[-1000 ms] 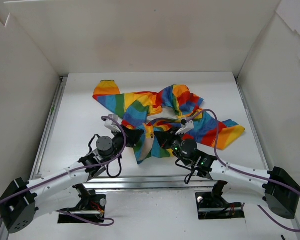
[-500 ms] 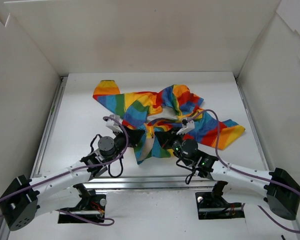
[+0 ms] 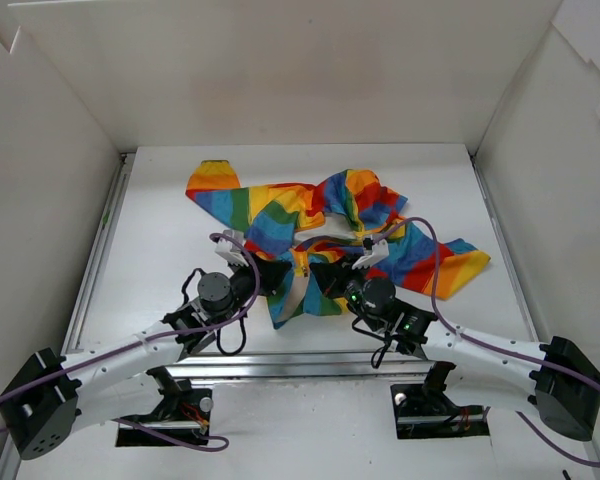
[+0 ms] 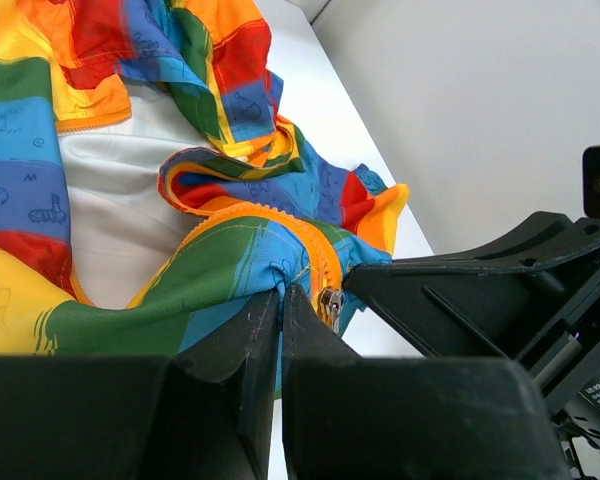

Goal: Zip up the jacket

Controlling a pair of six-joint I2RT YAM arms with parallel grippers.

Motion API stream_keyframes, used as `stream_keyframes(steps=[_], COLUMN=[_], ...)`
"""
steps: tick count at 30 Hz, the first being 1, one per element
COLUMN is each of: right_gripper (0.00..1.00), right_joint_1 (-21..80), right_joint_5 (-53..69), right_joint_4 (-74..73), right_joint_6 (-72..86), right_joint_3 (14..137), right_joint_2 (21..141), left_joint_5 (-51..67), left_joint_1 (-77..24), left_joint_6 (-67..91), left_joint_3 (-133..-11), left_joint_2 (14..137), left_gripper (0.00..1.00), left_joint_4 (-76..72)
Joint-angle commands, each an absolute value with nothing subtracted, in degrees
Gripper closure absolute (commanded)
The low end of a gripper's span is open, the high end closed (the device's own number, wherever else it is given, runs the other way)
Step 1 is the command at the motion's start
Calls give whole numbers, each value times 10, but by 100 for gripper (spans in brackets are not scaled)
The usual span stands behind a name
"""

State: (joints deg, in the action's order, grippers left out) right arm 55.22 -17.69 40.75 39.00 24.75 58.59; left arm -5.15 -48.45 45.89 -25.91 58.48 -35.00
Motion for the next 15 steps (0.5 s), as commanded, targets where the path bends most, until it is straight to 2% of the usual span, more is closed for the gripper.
stream_keyframes(steps=[1,15], right_gripper=[100,100], right_joint_1=[556,555], right_joint_5=[-191,-194], right_joint_4=[440,440], right_joint_6=[382,380], right_joint_3=[282,282], right_joint_2=[570,570], left_joint_5=[-33,-23], left_joint_1=[-488,-488], left_joint_6=[447,451], left_joint_3=[-290,-283], left_joint_2=[587,590], left_gripper=[100,100], left_joint_4=[-392,-407])
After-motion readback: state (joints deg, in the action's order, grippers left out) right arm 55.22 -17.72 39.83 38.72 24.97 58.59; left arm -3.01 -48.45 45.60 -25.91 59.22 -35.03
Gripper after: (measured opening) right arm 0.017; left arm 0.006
